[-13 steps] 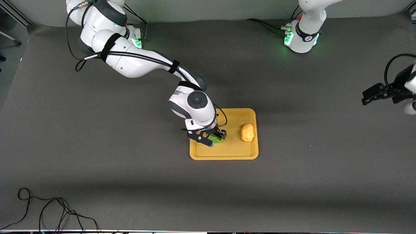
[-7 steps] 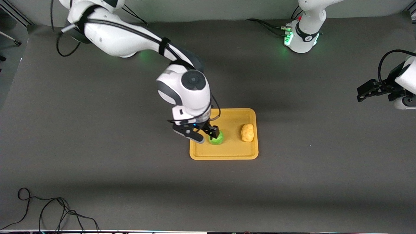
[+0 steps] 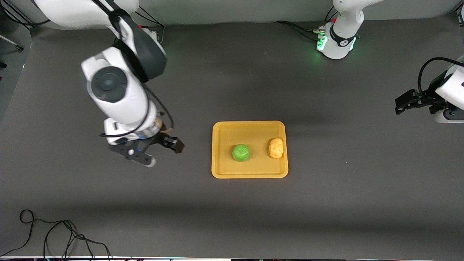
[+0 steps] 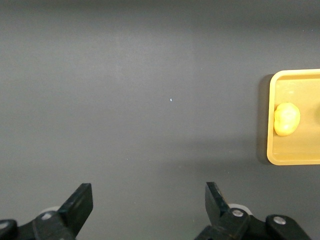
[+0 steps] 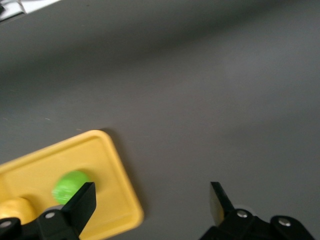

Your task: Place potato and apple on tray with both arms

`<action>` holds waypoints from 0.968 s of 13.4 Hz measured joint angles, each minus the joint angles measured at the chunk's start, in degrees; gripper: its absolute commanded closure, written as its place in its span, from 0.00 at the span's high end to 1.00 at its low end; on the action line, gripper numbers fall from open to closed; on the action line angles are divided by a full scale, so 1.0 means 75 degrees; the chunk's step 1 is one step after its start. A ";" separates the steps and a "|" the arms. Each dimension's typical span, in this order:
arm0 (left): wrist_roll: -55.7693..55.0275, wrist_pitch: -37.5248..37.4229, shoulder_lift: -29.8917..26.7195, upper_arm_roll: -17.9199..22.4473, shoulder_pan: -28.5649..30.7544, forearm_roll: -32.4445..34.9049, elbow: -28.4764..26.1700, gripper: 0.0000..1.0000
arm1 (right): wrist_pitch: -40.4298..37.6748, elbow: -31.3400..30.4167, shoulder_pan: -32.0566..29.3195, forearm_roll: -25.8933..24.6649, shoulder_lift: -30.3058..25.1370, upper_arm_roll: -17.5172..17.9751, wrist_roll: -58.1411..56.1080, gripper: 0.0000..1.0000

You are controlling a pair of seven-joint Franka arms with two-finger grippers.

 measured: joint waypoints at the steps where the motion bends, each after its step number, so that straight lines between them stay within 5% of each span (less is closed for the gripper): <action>1: 0.0000 0.0000 0.0001 0.0000 -0.0001 0.0000 -0.0005 1.00 | -0.0083 -0.0187 0.0025 0.0349 -0.0291 -0.0547 -0.0921 1.00; 4: 0.0001 0.0001 0.0002 0.0001 -0.0008 0.0000 -0.0023 1.00 | -0.0083 -0.0924 0.0004 0.1371 -0.1172 -0.2224 -0.3180 1.00; 6: 0.0001 0.0003 0.0002 0.0001 -0.0010 0.0000 -0.0042 1.00 | -0.0081 -0.1406 -0.0017 0.1487 -0.1692 -0.2869 -0.4057 1.00; 10: 0.0002 0.0108 0.0012 0.0002 -0.0010 0.0001 -0.0129 1.00 | -0.0050 -0.2463 0.0005 0.1870 -0.2876 -0.3643 -0.4848 1.00; 13: 0.0002 0.0227 0.0014 0.0003 -0.0010 0.0001 -0.0228 1.00 | -0.0062 -0.2797 0.0011 0.1963 -0.3428 -0.3770 -0.4901 1.00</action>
